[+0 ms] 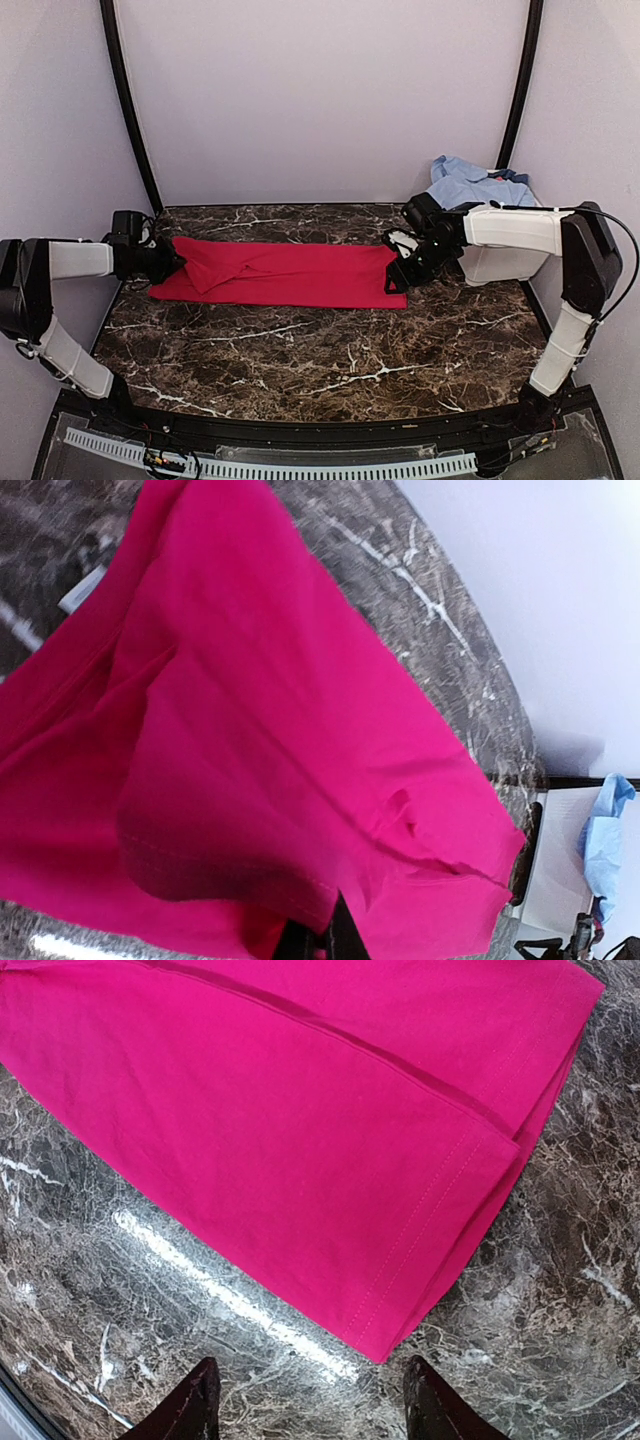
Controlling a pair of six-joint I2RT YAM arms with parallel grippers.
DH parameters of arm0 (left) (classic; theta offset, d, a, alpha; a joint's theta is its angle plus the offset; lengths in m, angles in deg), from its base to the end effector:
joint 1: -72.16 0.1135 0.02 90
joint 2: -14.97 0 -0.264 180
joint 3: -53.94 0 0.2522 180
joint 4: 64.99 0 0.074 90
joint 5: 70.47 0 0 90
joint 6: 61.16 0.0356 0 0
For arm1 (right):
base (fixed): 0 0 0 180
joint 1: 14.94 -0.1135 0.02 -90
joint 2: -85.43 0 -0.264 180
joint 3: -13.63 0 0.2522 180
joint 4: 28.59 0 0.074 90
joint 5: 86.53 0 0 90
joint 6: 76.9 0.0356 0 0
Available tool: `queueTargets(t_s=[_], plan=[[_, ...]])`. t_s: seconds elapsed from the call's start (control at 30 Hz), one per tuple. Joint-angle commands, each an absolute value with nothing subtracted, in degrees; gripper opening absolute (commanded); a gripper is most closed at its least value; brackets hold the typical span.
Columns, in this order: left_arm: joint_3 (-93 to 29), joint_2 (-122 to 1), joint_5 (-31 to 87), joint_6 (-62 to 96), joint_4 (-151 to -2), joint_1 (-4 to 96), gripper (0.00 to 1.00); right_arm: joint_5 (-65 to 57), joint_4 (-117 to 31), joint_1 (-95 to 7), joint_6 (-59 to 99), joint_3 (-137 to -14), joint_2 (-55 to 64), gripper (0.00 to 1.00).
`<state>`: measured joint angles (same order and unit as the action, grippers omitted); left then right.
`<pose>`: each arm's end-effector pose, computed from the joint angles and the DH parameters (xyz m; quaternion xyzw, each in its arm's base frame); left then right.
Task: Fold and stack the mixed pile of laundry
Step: Smooth out the rectangle-folded T-shirt at the center of the board.
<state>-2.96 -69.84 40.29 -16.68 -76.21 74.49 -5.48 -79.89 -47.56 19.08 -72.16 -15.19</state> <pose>0.3025 -0.0003 0.1907 -0.2895 0.8434 -0.3068 0.3329 0.2974 0.1969 0.2086 -0.2404 0.9454 0.1402 0.1694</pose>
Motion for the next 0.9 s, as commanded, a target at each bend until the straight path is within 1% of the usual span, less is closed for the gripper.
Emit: queueTargets(t_s=[0.0,0.2,0.37,0.57,0.63,0.7,0.73,0.83,0.87], plan=[[-10.44,-74.39,42.57,-16.89,-77.51,74.03,0.00,-4.65,-80.12,-47.80,18.21,-72.90,-15.86,0.60],[-20.05,-83.89,45.32,-18.06,-76.05,73.39,0.00,-4.59,-80.24,-47.46,17.92,-72.40,-15.62,0.59],[-22.08,-89.52,46.43,-20.45,-72.26,72.62,0.00,-4.59,-80.24,-47.21,17.76,-72.35,-15.80,0.60],[-22.05,-92.82,44.46,-21.47,-71.78,72.60,0.01,-4.65,-80.34,-47.11,17.50,-73.05,-16.34,0.60],[-21.40,-92.85,44.16,-21.73,-71.93,72.57,0.03,-4.90,-80.25,-46.89,17.41,-73.33,-16.23,0.60],[-21.17,-92.18,43.43,-21.50,-73.43,72.60,0.10,-5.35,-80.15,-46.56,17.33,-73.83,-16.21,0.60],[-20.99,-90.76,42.95,-21.20,-73.94,72.58,0.15,-5.60,-80.32,-46.45,17.13,-74.36,-16.30,0.61],[-21.20,-86.07,37.31,-19.14,-77.64,72.59,0.25,-5.73,-80.98,-46.23,16.46,-76.49,-16.79,0.62],[-21.71,-83.74,36.15,-18.57,-81.24,72.84,0.30,-5.75,-81.14,-46.23,16.21,-77.17,-17.11,0.62]])
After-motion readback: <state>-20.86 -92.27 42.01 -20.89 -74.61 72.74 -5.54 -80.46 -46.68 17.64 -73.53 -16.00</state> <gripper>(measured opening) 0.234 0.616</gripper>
